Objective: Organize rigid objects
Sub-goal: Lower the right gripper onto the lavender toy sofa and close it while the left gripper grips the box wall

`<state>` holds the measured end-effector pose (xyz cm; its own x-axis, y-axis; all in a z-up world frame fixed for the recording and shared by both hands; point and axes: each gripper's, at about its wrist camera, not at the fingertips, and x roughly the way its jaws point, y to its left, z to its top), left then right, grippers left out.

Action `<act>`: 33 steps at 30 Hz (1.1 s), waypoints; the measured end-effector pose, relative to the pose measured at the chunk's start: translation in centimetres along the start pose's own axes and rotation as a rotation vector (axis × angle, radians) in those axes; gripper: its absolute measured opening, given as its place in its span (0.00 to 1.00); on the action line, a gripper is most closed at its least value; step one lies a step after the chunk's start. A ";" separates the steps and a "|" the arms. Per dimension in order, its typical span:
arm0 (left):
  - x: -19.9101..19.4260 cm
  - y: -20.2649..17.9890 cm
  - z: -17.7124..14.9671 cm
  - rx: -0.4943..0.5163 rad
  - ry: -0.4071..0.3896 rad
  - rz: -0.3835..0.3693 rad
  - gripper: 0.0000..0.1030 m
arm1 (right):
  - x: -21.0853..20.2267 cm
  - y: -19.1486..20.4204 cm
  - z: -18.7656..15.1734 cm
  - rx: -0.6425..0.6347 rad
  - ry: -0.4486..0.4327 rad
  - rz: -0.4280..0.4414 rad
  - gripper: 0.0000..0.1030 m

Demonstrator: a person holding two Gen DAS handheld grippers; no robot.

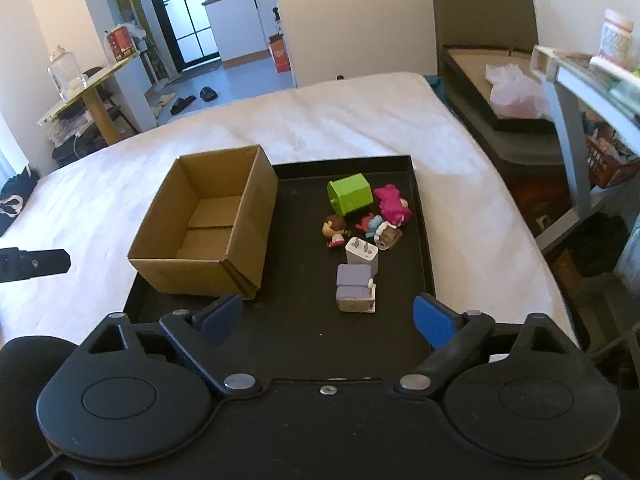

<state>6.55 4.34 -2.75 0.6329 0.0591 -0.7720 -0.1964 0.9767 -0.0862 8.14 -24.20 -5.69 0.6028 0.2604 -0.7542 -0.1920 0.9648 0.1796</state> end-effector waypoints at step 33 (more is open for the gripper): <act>15.0 2.5 3.4 -0.135 0.211 0.109 0.37 | 15.0 -4.3 1.6 0.121 0.205 0.048 0.50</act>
<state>18.11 8.34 -12.41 0.4348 0.1042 -0.8945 -0.3622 0.9296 -0.0678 19.27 -24.40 -16.75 0.4233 0.3048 -0.8532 -0.1150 0.9522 0.2831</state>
